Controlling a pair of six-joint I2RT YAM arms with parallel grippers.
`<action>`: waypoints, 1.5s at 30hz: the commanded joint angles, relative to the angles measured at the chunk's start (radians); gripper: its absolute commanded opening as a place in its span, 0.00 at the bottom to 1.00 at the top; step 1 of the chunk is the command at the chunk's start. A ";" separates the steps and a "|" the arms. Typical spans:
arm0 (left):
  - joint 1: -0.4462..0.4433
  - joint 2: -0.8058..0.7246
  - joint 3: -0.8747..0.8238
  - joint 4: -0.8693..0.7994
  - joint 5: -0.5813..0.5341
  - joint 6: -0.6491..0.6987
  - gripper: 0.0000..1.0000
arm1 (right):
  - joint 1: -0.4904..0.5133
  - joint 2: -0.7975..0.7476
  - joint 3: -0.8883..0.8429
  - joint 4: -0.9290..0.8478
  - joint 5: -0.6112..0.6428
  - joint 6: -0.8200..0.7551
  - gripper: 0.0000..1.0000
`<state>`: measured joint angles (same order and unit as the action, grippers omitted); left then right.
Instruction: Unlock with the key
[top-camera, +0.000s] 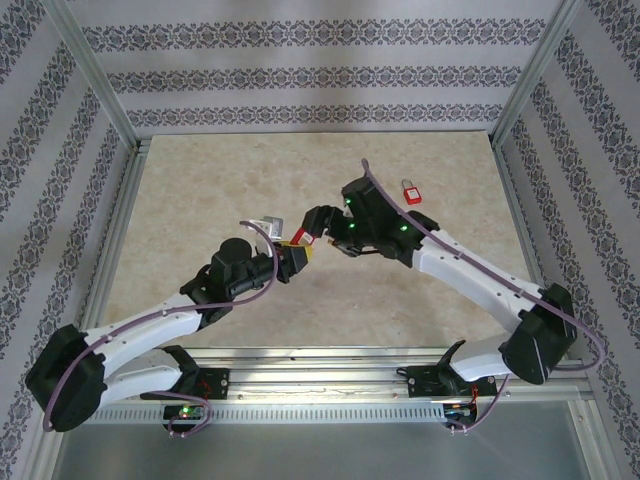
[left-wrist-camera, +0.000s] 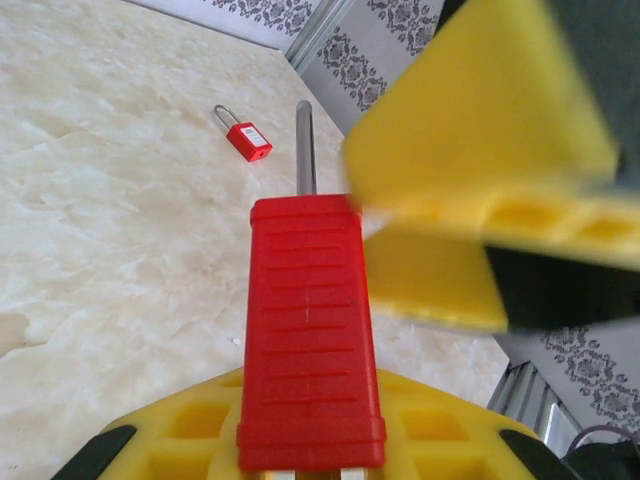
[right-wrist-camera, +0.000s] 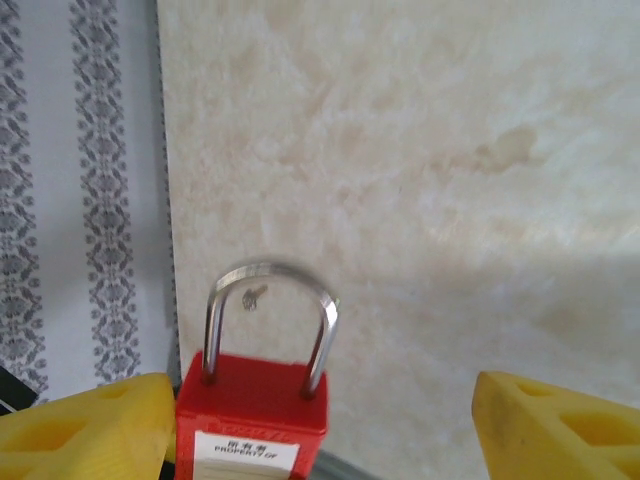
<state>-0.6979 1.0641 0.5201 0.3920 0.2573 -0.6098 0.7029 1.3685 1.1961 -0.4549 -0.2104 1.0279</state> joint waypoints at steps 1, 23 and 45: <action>0.017 -0.042 0.009 -0.113 0.019 0.069 0.00 | -0.043 -0.051 -0.048 0.021 0.023 -0.179 0.81; 0.064 -0.034 0.225 -0.472 0.245 0.250 0.00 | -0.161 -0.125 -0.362 0.604 -0.489 -0.494 0.49; 0.081 -0.007 0.236 -0.427 0.311 0.245 0.00 | -0.195 -0.105 -0.401 0.616 -0.590 -0.500 0.33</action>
<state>-0.6315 1.0550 0.7242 -0.0658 0.5274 -0.3771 0.5125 1.2797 0.8124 0.1249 -0.7643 0.5434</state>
